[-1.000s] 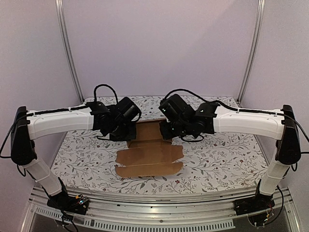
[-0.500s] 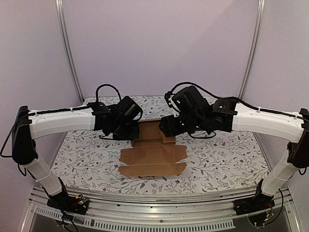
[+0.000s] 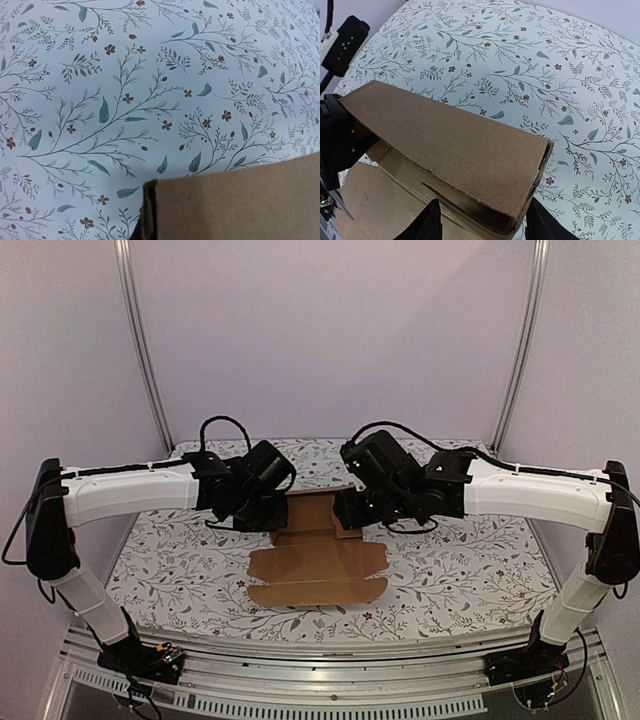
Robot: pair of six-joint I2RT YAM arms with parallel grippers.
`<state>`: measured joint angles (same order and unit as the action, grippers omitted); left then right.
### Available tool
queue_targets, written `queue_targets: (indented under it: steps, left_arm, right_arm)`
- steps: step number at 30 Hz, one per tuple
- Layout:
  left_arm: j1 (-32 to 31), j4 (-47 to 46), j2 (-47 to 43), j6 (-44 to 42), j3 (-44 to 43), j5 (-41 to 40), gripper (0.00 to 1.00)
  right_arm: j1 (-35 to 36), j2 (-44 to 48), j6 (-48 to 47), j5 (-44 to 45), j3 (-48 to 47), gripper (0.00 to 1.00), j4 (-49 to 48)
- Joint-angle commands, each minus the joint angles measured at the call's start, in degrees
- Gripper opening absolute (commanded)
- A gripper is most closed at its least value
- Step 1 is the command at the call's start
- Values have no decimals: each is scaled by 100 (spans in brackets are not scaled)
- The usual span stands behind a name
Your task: Fold the paper box
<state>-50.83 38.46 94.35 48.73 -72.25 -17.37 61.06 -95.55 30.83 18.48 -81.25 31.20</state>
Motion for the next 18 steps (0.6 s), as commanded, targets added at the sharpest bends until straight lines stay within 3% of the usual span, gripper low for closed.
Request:
queue_targets:
  steps: [1, 13, 15, 18]
  left_arm:
    - [-15, -39, -35, 228, -175, 275, 0]
    - [-24, 1126, 347, 735, -879, 726, 0]
    - [-37, 1333, 419, 732, -1042, 836, 0]
    - [-43, 1440, 414, 685, -1124, 929, 0]
  right_arm:
    - [30, -375, 235, 203, -142, 53, 108]
    - [30, -1134, 470, 785, -427, 40, -117]
    - [32, -1226, 493, 801, -458, 31, -153]
    - [30, -1344, 510, 852, -499, 1, -181]
